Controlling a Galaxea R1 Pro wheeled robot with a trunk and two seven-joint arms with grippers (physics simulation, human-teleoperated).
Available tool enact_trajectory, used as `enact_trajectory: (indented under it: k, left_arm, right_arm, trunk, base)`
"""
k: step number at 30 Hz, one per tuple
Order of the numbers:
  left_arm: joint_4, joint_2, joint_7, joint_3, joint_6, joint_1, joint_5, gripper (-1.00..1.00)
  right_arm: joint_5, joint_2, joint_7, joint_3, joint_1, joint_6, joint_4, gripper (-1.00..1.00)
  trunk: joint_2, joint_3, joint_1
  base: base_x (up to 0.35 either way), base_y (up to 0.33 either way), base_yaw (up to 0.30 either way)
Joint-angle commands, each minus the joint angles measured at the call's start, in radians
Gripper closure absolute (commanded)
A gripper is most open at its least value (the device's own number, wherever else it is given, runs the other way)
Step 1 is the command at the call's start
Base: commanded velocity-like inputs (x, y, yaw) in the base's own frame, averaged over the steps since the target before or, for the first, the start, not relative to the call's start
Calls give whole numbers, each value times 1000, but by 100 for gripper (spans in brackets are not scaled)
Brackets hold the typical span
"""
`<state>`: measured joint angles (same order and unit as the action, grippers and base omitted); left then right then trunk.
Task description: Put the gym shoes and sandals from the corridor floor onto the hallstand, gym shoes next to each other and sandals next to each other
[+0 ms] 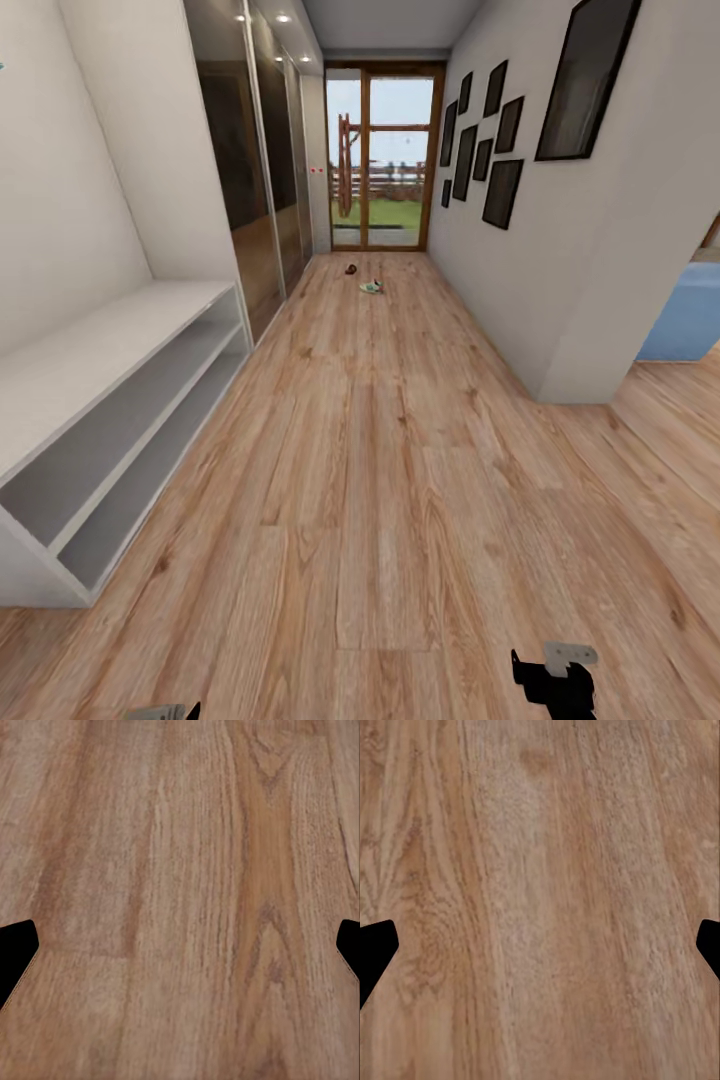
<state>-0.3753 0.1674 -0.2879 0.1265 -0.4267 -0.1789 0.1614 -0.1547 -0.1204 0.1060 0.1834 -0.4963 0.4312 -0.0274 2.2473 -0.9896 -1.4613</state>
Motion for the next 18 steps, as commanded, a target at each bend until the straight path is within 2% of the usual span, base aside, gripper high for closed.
enact_trajectory:
  k: [1, 18]
  left_arm:
    - [1, 0, -10, 3, 0, -1, 8, -100]
    - [1, -1, -10, 3, 0, -1, 4, -100]
  right_arm:
    - [-11, 0, 4, 7, -1, 3, 1, -100]
    - [-11, 5, 4, 7, -1, 3, 1, -100]
  trunk:
    - [0, -1, 0]
    - [0, -1, 0]
  base:
    - [338, 0, 0]
    - [338, 0, 0]
